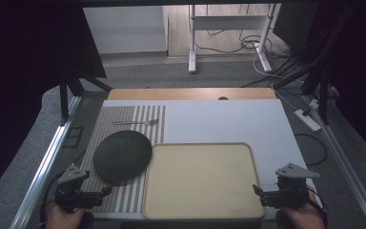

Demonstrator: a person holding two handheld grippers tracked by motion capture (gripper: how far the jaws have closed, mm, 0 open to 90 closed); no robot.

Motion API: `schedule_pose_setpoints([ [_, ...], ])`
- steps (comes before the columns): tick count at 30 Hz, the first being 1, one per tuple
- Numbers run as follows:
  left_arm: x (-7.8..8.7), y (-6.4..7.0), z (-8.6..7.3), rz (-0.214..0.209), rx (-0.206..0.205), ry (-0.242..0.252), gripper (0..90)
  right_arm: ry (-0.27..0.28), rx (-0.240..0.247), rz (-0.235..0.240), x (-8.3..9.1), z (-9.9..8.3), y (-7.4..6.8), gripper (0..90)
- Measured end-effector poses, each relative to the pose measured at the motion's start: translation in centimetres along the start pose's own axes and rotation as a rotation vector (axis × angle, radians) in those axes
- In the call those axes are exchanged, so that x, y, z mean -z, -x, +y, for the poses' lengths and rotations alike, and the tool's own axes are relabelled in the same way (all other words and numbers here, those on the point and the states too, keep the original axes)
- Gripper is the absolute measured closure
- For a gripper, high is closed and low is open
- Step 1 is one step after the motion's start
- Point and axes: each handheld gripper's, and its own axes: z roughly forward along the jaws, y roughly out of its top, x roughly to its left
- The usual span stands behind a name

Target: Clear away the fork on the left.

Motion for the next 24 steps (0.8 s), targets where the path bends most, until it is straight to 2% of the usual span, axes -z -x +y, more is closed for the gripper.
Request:
schedule_pose_setpoints([
  [12, -0.06, -0.02, 0.02, -0.005, -0.001, -0.009, 2.8, -0.009, 0.022, 0.006, 0.25, -0.19, -0.18, 0.0],
  [24, -0.18, -0.01, 0.12, -0.006, -0.001, -0.020, 2.8, -0.013, 0.011, 0.029, 0.19, -0.20, -0.01, 0.0],
])
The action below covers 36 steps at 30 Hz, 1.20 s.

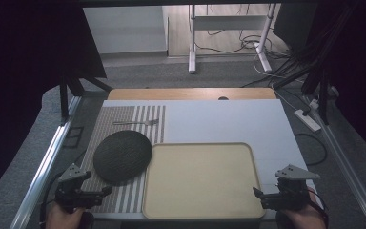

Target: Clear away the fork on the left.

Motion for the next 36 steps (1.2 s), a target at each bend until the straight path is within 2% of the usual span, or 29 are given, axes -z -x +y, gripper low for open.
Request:
schedule_pose_setpoints([
  [8, -0.3, -0.3, 0.3, -0.049, 0.000, -0.025, 0.4, -0.014, -0.003, 0.014, -0.2, 0.0, 0.1, 0.0],
  [12, -0.7, -0.2, 0.7, -0.044, -0.048, -0.009, 0.2, -0.016, -0.001, 0.015, -0.2, 0.0, 0.1, 0.0],
  [20, -1.2, -0.4, 1.3, -0.055, -0.078, 0.001, 1.1, -0.024, 0.005, 0.022, -0.2, 0.1, 0.0, 0.0],
  [25, -1.6, -0.6, 1.9, -0.026, -0.104, 0.000, 1.0, -0.028, 0.006, 0.023, -0.3, 0.1, 0.0, 0.0],
  [30, -2.0, -1.0, 2.3, -0.019, -0.102, -0.004, 0.9, -0.028, 0.006, 0.022, -0.3, 0.1, 0.0, 0.0],
  [34, -2.5, -1.5, 2.5, -0.035, -0.081, -0.007, 0.9, -0.030, 0.007, 0.022, -0.3, 0.1, 0.0, 0.0],
  [36, -2.7, -1.7, 2.6, -0.044, -0.082, 0.007, 0.9, -0.030, 0.008, 0.022, -0.3, 0.1, 0.0, 0.0],
])
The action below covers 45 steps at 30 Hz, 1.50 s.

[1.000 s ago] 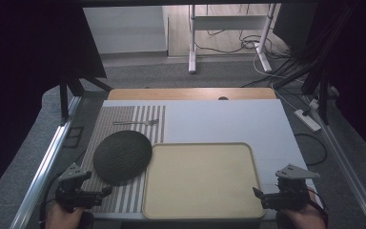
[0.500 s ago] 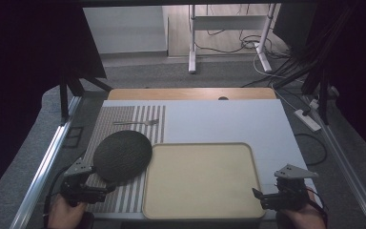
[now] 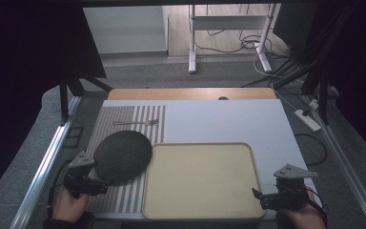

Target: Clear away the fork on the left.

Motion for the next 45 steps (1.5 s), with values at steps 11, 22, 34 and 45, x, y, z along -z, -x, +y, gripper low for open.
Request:
schedule_pose_setpoints([
  [11, -1.3, -0.8, 1.7, 0.000, 0.023, -0.036, 0.7, -0.009, 0.007, 0.001, -0.1, 0.0, 0.0, 0.0],
  [22, -3.4, -1.7, 3.9, -0.010, 0.002, -0.077, 0.2, -0.007, 0.005, -0.002, 0.0, 0.0, 0.0, 0.0],
  [34, -5.0, -3.2, 5.9, -0.011, -0.004, -0.052, 0.0, -0.010, 0.002, 0.000, -0.1, 0.0, 0.0, 0.0],
  [45, -6.8, -4.9, 7.9, -0.032, 0.040, -0.081, 0.0, -0.014, -0.002, 0.002, -0.1, 0.0, 0.0, 0.0],
])
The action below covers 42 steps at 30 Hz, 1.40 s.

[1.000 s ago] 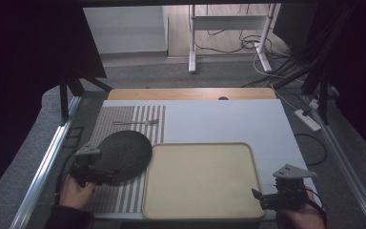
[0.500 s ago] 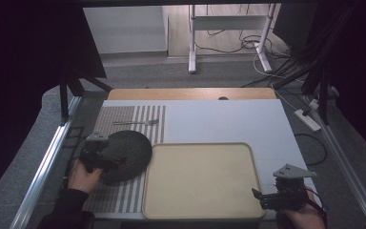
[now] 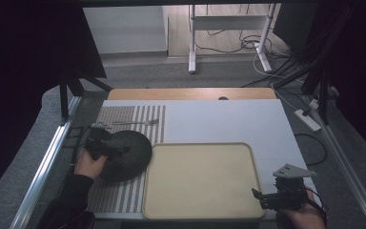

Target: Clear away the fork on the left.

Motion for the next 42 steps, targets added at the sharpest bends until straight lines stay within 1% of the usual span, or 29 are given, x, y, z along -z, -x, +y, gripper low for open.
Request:
schedule_pose_setpoints([
  [1, -0.1, -0.2, 0.2, -0.001, 0.004, -0.003, 0.0, 0.000, 0.000, 0.000, 0.0, 0.0, 0.0, 0.0],
  [2, -0.4, -0.5, 0.6, -0.009, 0.019, -0.014, 0.0, -0.001, -0.001, 0.000, 0.0, 0.0, 0.0, 0.0],
  [3, -0.4, -0.5, 0.6, -0.009, 0.019, -0.014, 0.0, -0.001, 0.000, 0.001, 0.0, 0.0, 0.0, 0.0],
  [5, -0.8, -0.9, 1.1, -0.012, 0.031, 0.001, 0.0, -0.002, 0.000, 0.001, 0.0, 0.0, 0.0, 0.0],
  [11, -1.3, -1.6, 1.9, -0.015, 0.046, 0.006, 0.0, -0.004, 0.000, 0.002, 0.0, 0.0, 0.0, 0.0],
  [13, -1.6, -1.8, 2.2, 0.000, 0.045, 0.003, 0.0, -0.005, 0.001, 0.001, -0.1, 0.0, 0.0, 0.0],
  [14, -2.0, -1.8, 2.6, 0.032, 0.040, -0.007, 0.4, -0.005, 0.000, 0.002, -0.1, 0.0, 0.0, 0.0],
  [15, -2.0, -1.8, 2.6, 0.032, 0.040, -0.007, 0.9, -0.005, 0.000, 0.002, -0.1, 0.0, 0.0, 0.0],
  [16, -2.2, -1.9, 2.8, 0.048, 0.037, -0.015, 0.9, -0.005, 0.001, 0.001, -0.1, 0.0, 0.0, 0.0],
  [18, -2.5, -2.1, 3.1, 0.062, 0.033, -0.024, 1.0, -0.006, 0.001, 0.001, -0.1, 0.0, 0.0, 0.0],
  [22, -3.3, -2.8, 3.9, 0.079, 0.046, -0.037, 1.0, -0.007, 0.003, 0.001, -0.1, 0.0, 0.0, 0.0],
  [26, -4.1, -3.8, 4.7, 0.081, 0.074, -0.046, 0.9, -0.009, 0.002, 0.002, -0.1, 0.0, 0.0, 0.0],
  [34, -5.3, -5.3, 5.5, 0.114, 0.069, -0.055, 1.5, -0.014, 0.005, 0.003, -0.1, 0.0, 0.0, 0.0],
  [37, -5.6, -6.0, 5.7, 0.145, 0.076, -0.068, 3.2, -0.015, 0.005, 0.005, -0.1, 0.0, 0.0, 0.0],
  [38, -5.6, -6.4, 5.8, 0.149, 0.081, -0.072, 4.9, -0.015, 0.005, 0.004, -0.1, 0.0, 0.0, 0.0],
  [39, -5.7, -6.7, 5.8, 0.153, 0.081, -0.075, 7.5, -0.015, 0.007, 0.005, -0.1, 0.0, 0.0, 0.0],
  [40, -5.7, -7.1, 5.9, 0.165, 0.078, -0.078, 9.6, -0.015, 0.007, 0.005, -0.1, 0.0, 0.0, 0.0],
  [42, -5.8, -7.8, 5.9, 0.170, 0.083, -0.076, 18.5, -0.015, 0.007, 0.006, -0.2, 0.0, 0.0, 0.0],
])
